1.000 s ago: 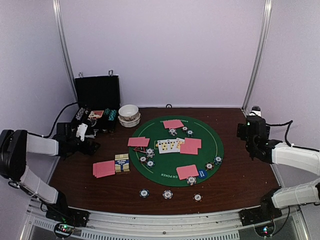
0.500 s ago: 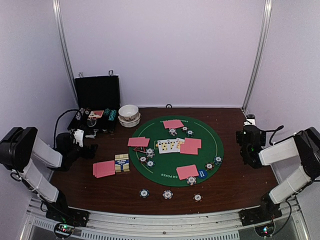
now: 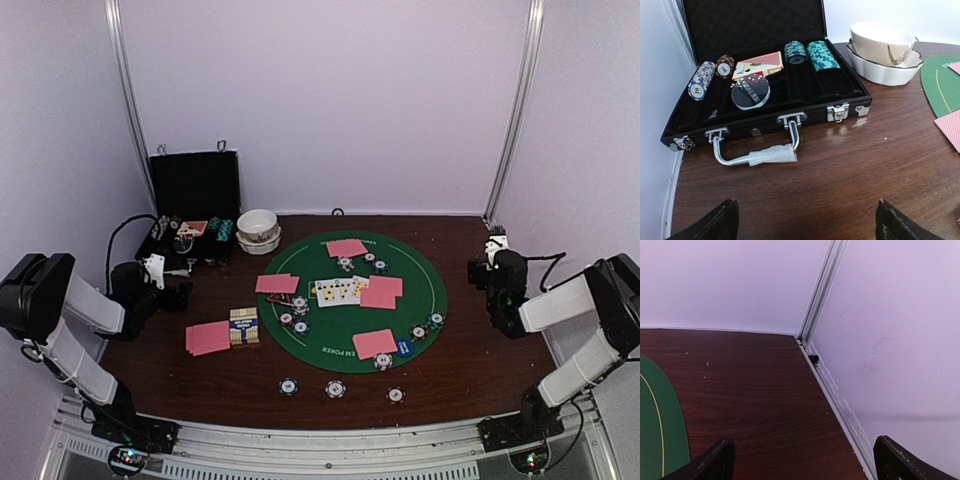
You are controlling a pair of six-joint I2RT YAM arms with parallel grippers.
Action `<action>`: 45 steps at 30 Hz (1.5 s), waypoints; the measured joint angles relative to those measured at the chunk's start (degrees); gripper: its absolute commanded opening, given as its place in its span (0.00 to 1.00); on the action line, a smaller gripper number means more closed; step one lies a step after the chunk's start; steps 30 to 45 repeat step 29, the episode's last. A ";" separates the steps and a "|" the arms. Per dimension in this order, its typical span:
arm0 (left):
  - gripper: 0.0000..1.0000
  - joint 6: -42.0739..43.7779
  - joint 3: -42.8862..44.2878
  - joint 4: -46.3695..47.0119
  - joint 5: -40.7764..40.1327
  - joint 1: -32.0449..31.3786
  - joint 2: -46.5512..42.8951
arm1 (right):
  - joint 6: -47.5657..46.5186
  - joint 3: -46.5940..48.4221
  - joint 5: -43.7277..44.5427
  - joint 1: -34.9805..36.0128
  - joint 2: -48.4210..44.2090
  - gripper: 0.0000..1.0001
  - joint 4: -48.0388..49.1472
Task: Distribute texas hold em gaming equipment
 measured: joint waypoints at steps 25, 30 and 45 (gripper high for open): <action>0.97 -0.04 0.00 0.02 -0.24 0.00 0.00 | 4.50 -0.85 -19.78 -10.82 5.03 0.99 4.00; 0.98 -0.04 0.00 0.02 -0.26 0.00 0.00 | 4.50 -0.83 -19.82 -10.82 5.03 1.00 4.02; 0.98 -0.04 0.00 0.02 -0.26 0.00 0.00 | 4.50 -0.83 -19.82 -10.82 5.03 1.00 4.02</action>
